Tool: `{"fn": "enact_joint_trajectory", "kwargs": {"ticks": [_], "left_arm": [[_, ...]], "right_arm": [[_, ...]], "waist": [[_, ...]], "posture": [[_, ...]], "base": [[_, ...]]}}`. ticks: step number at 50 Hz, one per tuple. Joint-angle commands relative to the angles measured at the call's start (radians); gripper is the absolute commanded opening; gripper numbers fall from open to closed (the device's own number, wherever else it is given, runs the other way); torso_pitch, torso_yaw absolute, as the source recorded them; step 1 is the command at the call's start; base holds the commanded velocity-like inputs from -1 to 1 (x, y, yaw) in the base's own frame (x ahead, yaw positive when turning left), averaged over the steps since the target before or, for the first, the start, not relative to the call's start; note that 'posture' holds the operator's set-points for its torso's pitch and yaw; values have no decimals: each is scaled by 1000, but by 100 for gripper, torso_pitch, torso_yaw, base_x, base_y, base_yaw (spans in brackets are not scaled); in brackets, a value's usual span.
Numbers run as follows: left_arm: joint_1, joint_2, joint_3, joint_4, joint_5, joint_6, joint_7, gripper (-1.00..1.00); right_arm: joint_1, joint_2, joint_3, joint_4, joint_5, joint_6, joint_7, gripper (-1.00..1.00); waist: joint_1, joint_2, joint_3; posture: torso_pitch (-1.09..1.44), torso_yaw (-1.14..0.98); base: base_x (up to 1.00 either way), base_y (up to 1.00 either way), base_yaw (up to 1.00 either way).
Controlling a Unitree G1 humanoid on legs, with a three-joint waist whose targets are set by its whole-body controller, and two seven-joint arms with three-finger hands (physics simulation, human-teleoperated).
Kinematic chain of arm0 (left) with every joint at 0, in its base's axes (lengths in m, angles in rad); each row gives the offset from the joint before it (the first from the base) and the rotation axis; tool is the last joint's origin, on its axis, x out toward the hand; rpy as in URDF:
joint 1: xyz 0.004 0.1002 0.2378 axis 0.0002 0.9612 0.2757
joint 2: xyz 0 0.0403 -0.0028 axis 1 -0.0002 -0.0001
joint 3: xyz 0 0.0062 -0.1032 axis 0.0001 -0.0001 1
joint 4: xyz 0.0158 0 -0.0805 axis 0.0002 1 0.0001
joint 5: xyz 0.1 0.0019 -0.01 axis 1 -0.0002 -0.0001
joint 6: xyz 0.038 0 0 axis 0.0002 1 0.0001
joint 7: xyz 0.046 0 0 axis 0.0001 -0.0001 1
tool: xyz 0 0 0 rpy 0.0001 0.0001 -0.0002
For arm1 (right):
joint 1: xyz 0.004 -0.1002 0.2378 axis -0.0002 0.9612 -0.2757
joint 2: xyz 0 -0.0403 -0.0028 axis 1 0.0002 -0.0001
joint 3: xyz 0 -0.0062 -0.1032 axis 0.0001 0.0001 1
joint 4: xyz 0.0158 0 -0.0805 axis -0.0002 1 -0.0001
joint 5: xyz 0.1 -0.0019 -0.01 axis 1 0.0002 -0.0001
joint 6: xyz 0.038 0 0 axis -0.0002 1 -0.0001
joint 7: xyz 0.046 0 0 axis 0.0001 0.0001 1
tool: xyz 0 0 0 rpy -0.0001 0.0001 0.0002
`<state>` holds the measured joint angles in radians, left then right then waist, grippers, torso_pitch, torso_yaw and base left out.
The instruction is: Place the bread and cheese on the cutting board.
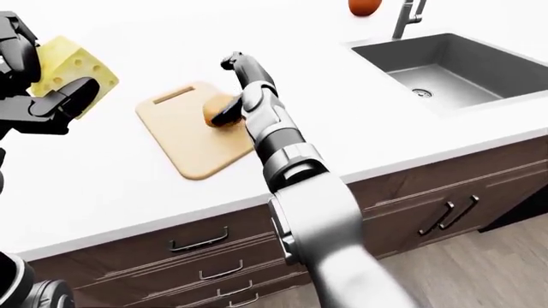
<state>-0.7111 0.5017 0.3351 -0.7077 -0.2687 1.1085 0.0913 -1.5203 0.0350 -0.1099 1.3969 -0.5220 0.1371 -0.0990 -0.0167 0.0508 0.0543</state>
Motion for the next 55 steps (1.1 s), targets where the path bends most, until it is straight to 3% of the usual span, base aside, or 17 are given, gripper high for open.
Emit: {"fn": "enact_joint_trajectory", "kwargs": {"ticks": [1, 26, 35, 44, 55], "left_arm": [[-28, 14, 17, -18, 8, -34, 6, -100], [-29, 15, 18, -22, 4, -31, 7, -100], [-28, 16, 20, -23, 3, -30, 8, -100], [-26, 13, 12, -23, 7, -32, 10, -100], [-25, 7, 6, -24, 20, -30, 3, -100]], "right_arm": [[-43, -9, 0, -43, -1, -22, -10, 100], [-49, -11, -3, -44, 2, -26, -15, 100], [-125, -57, -31, -53, 50, -102, -154, 100], [-140, -87, -40, -66, 129, -121, -79, 100], [-193, -176, -23, -131, 235, -70, 10, 100]], "waist": [[-1, 7, -31], [0, 7, -31], [2, 7, -28], [0, 0, -28], [1, -4, -24]], "posture": [[0, 0], [0, 0], [0, 0], [0, 0], [0, 0]], "base": [[0, 0, 0], [0, 0, 0], [0, 0, 0], [0, 0, 0], [0, 0, 0]]}}
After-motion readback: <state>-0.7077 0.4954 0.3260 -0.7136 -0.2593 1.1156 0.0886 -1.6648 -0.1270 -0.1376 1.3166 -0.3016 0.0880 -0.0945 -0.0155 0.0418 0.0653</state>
